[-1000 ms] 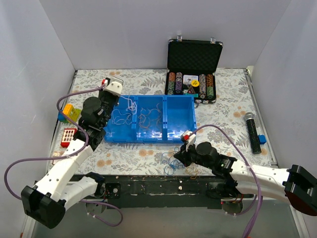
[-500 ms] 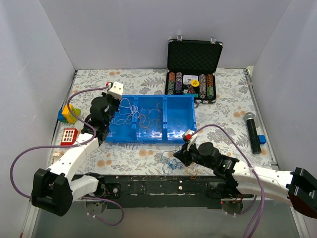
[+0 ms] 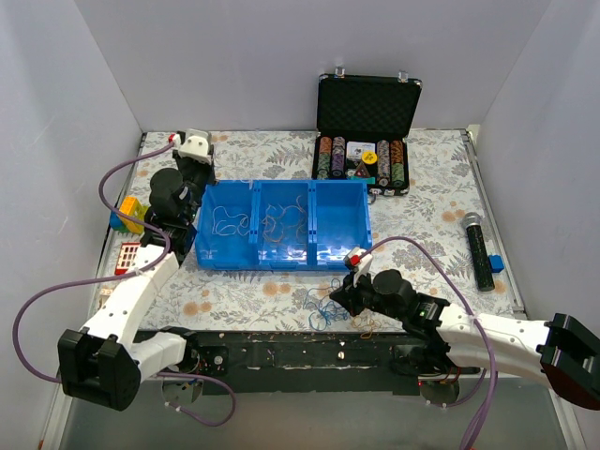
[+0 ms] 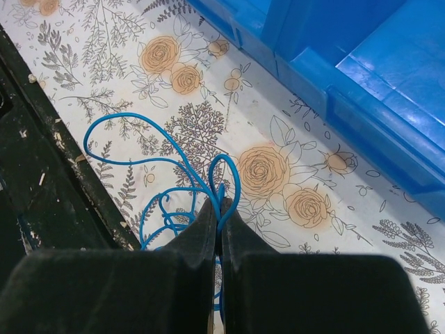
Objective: Untangle the cables
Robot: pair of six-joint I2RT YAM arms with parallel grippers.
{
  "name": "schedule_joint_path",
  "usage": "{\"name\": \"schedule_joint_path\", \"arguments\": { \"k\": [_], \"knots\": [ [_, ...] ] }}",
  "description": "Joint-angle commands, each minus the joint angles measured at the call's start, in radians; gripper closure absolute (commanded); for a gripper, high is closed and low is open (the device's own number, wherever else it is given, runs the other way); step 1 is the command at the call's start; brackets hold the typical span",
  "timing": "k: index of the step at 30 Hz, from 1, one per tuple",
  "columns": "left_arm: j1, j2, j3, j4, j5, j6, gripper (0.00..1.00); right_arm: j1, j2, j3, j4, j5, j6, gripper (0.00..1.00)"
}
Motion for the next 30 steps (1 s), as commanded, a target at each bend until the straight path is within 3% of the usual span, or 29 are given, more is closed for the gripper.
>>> {"name": "schedule_joint_path", "arguments": {
  "k": [1, 16, 28, 30],
  "knots": [
    [0.004, -0.027, -0.014, -0.024, 0.04, -0.003, 1.0, 0.003, -0.007, 0.003, 0.056, -0.002, 0.007, 0.99],
    [0.012, -0.041, -0.105, -0.024, 0.027, 0.048, 1.0, 0.003, -0.025, -0.013, 0.044, 0.016, 0.012, 0.99],
    [0.012, -0.063, -0.298, -0.062, 0.097, 0.202, 1.0, 0.003, -0.033, -0.013, 0.047, 0.027, 0.015, 0.99],
    [0.012, -0.057, -0.291, -0.079, 0.114, 0.207, 0.8, 0.003, -0.031, -0.008, 0.047, 0.027, 0.018, 0.99]
  ]
}}
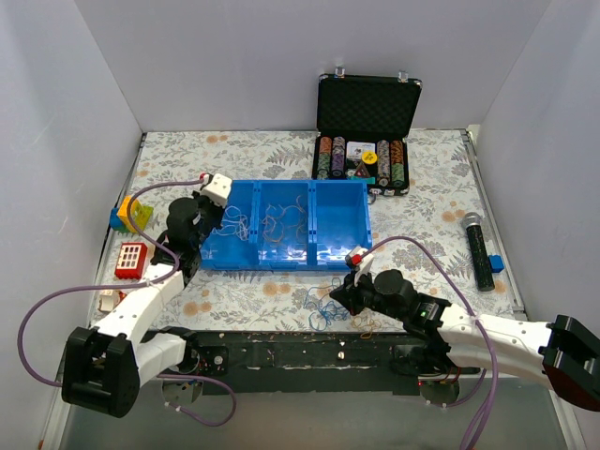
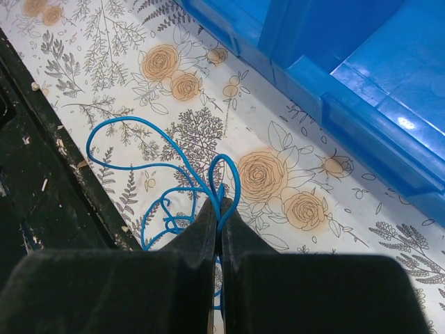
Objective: Untangle the cables
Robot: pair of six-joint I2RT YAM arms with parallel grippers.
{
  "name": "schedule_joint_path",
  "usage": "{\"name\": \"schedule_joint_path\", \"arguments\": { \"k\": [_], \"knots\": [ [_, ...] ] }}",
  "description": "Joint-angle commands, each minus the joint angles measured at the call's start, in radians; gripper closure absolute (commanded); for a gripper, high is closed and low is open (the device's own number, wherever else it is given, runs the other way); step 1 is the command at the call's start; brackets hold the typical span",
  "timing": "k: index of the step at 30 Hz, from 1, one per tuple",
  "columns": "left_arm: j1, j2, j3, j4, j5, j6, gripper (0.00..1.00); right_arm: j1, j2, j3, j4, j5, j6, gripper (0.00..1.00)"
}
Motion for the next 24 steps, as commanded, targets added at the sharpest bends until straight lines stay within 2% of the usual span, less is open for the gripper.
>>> {"name": "schedule_joint_path", "arguments": {
  "k": [1, 3, 4, 9, 12, 15, 17, 20, 24],
  "knots": [
    [0.006, -0.008, 0.014, -0.04, 0.074, 0.051, 0.68, 0.005, -0.016, -0.008, 0.046, 0.017, 0.013, 0.99],
    [0.007, -0.005, 0.045, -0.068, 0.105, 0.044, 0.53, 0.005, -0.013, -0.006, 0.049, 0.018, 0.013, 0.99],
    [0.007, -0.002, 0.065, -0.08, 0.123, 0.036, 0.43, 0.003, -0.013, -0.003, 0.049, 0.014, 0.012, 0.99],
    [0.007, -0.009, 0.169, -0.143, 0.238, 0.01, 0.22, 0.003, -0.003, 0.006, 0.05, 0.013, 0.012, 0.99],
    [0.007, -0.04, 0.228, -0.236, 0.448, 0.034, 0.07, 0.005, -0.01, 0.012, 0.052, 0.014, 0.013, 0.99],
    [-0.006, -0.089, 0.241, -0.385, 0.733, 0.097, 0.05, 0.002, -0.027, 0.025, 0.049, 0.014, 0.01, 0.99],
    [-0.051, -0.103, 0.24, -0.483, 0.838, 0.14, 0.04, 0.003, -0.039, 0.037, 0.047, 0.014, 0.007, 0.99],
    [-0.218, -0.095, 0.226, -0.606, 0.823, 0.209, 0.06, 0.005, -0.062, 0.06, 0.033, 0.005, 0.001, 0.99],
    [-0.374, -0.077, 0.188, -0.612, 0.809, 0.2, 0.06, 0.003, -0.088, 0.097, 0.018, -0.01, -0.01, 0.99]
  ]
}}
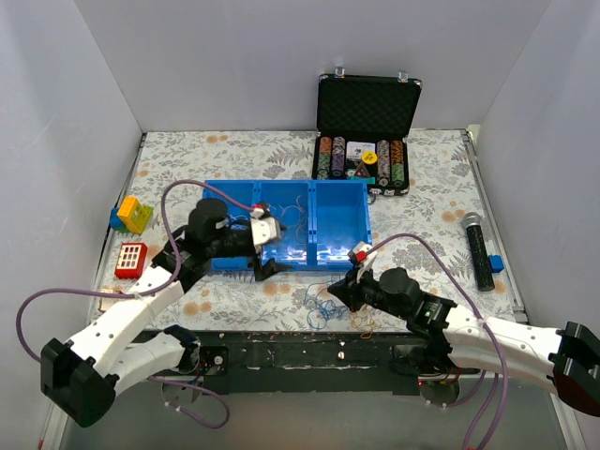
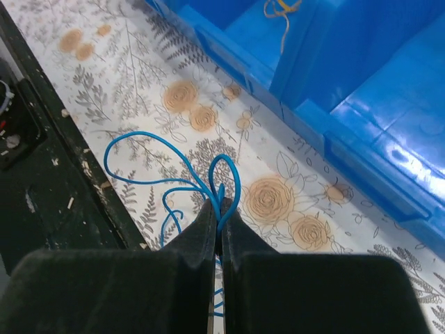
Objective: Untangle the cables
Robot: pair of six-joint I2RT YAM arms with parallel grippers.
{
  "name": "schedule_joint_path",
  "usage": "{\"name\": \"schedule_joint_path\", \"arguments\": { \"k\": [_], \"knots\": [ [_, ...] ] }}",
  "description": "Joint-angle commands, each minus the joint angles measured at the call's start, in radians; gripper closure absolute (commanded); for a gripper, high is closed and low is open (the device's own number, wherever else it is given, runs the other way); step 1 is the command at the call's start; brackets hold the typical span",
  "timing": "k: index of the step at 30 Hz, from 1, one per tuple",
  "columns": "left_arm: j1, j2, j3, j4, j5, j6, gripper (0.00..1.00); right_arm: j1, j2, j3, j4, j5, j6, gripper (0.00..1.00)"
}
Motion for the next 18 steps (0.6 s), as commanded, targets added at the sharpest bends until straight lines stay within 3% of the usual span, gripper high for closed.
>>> {"name": "schedule_joint_path", "arguments": {
  "k": [1, 5, 11, 18],
  "knots": [
    [-0.141, 0.03, -0.019, -0.127, 0.082, 0.036, 0.05, 0.003, -0.032, 0.086, 0.015, -0.005, -0.011, 0.99],
    [-0.213, 0.132, 0.02, -0.129, 0.105, -0.008, 0.05, 0.002, -0.032, 0.107, -0.004, -0.002, -0.025, 0.99],
    [-0.227, 0.24, 0.066, -0.13, 0.124, -0.041, 0.06, 0.005, -0.033, 0.113, -0.007, 0.008, -0.031, 0.99],
    [-0.236, 0.278, 0.076, -0.113, 0.156, -0.065, 0.28, 0.003, -0.035, 0.116, -0.002, 0.006, -0.034, 0.99]
  ]
}}
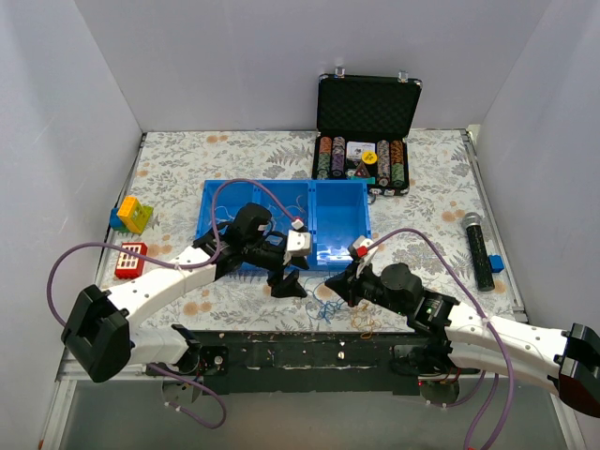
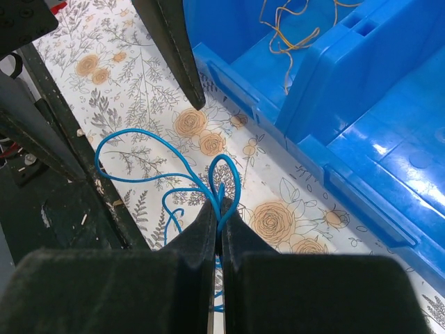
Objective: Untangle the cables
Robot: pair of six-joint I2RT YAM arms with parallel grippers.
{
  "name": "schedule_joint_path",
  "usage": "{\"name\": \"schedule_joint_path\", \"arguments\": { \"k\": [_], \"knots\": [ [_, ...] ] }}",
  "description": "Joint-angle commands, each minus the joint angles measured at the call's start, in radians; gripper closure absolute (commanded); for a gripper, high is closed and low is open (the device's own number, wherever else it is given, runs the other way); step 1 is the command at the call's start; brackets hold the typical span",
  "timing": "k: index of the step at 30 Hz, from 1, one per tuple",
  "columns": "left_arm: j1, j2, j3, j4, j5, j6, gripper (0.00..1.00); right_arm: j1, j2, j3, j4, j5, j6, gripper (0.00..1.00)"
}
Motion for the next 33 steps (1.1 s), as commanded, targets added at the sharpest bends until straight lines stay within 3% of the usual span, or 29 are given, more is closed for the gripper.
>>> {"name": "schedule_joint_path", "arguments": {
  "k": [1, 6, 11, 17, 19, 20, 21, 23, 28, 33],
  "knots": [
    [-0.014, 0.007, 0.058, 0.004, 0.055, -0.03, 0.28, 0.003, -0.017, 0.047, 0.025, 0.006, -0.015, 0.99],
    [-0.021, 0.001, 0.092, -0.024, 0.069, -0.047, 0.21, 0.003, -0.015, 0.053, 0.025, 0.009, -0.029, 0.99],
    [-0.031, 0.016, 0.08, -0.024, 0.04, -0.047, 0.39, 0.003, -0.014, 0.071, 0.032, 0.005, -0.038, 0.99],
    [-0.036, 0.011, 0.048, 0.031, -0.069, -0.05, 0.41, 0.003, -0.035, 0.109, 0.018, -0.015, -0.047, 0.99],
    [-0.036, 0.011, 0.04, 0.061, -0.107, -0.05, 0.54, 0.003, -0.038, 0.116, 0.01, -0.024, -0.05, 0.99],
    [-0.036, 0.01, 0.035, 0.084, -0.126, -0.058, 0.74, 0.003, -0.04, 0.116, 0.006, -0.027, -0.05, 0.99],
    [-0.036, 0.008, 0.032, 0.107, -0.149, -0.075, 0.86, 0.003, -0.043, 0.116, 0.003, -0.03, -0.05, 0.99],
    [-0.036, 0.008, 0.04, 0.122, -0.164, -0.083, 0.99, 0.003, -0.044, 0.111, -0.004, -0.032, -0.05, 0.99],
    [-0.036, -0.009, 0.124, 0.113, -0.21, -0.104, 1.0, 0.003, -0.052, 0.085, -0.025, -0.015, -0.035, 0.99],
    [-0.034, -0.021, 0.322, 0.062, -0.206, -0.144, 1.0, 0.003, -0.061, 0.011, -0.031, -0.004, -0.009, 0.93]
  ]
}}
